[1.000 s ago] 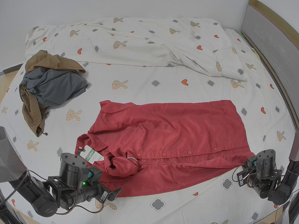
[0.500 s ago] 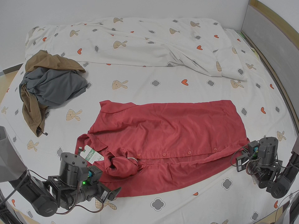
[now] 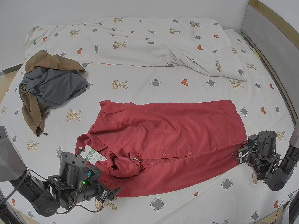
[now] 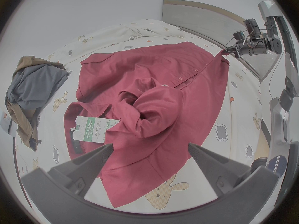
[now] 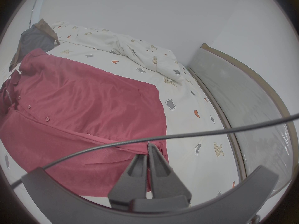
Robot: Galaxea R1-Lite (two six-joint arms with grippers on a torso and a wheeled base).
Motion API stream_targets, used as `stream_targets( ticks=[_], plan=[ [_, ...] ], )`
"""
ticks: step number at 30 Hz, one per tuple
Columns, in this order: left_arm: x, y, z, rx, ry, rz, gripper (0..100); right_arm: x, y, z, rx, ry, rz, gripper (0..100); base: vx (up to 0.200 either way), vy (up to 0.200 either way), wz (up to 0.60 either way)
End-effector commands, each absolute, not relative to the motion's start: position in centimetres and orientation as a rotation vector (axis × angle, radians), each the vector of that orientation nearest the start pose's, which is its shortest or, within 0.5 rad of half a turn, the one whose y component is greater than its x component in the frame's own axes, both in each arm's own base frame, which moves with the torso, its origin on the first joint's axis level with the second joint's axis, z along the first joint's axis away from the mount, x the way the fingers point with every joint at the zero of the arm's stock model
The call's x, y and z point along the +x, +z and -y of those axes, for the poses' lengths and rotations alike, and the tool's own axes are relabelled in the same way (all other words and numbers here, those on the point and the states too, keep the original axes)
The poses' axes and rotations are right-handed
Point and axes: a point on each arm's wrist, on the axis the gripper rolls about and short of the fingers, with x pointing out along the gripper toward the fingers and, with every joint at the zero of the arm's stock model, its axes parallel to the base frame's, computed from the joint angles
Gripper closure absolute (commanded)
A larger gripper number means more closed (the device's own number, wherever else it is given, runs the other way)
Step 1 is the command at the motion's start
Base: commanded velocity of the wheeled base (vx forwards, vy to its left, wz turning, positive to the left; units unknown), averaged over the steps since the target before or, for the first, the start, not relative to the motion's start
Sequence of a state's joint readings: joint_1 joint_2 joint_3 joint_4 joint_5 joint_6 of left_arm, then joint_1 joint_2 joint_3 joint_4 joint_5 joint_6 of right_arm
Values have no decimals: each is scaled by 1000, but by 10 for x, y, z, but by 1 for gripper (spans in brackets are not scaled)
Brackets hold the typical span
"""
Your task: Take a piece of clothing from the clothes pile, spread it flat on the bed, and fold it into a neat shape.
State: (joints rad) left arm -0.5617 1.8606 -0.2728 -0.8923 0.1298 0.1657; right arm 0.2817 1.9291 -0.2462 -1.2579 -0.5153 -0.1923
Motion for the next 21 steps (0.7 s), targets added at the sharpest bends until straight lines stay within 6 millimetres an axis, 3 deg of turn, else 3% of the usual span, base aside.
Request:
stream_targets(
  ticks=[1, 3, 4, 13, 18, 20, 21],
  plan=[
    [202, 46, 124, 395, -469, -626, 0, 250, 56, -58, -353, -200, -420, 100, 0, 0, 0],
    [202, 46, 124, 395, -469, -626, 0, 249, 54, -58, -356, -198, -428, 100, 0, 0, 0],
    [202, 46, 124, 395, -469, -626, 0, 249, 54, -58, -356, -198, -428, 0, 0, 0, 0],
    [203, 45, 123, 395, -464, -630, 0, 264, 59, -55, -326, -228, -384, 0, 0, 0, 0],
    [205, 45, 120, 391, -452, -632, 0, 269, 72, -32, -284, -287, -359, 0, 0, 0, 0],
    [205, 44, 120, 391, -452, -634, 0, 269, 72, -31, -284, -287, -363, 0, 0, 0, 0],
    [209, 43, 118, 384, -437, -637, 0, 264, 62, -17, -216, -253, -442, 0, 0, 0, 0]
  ],
)
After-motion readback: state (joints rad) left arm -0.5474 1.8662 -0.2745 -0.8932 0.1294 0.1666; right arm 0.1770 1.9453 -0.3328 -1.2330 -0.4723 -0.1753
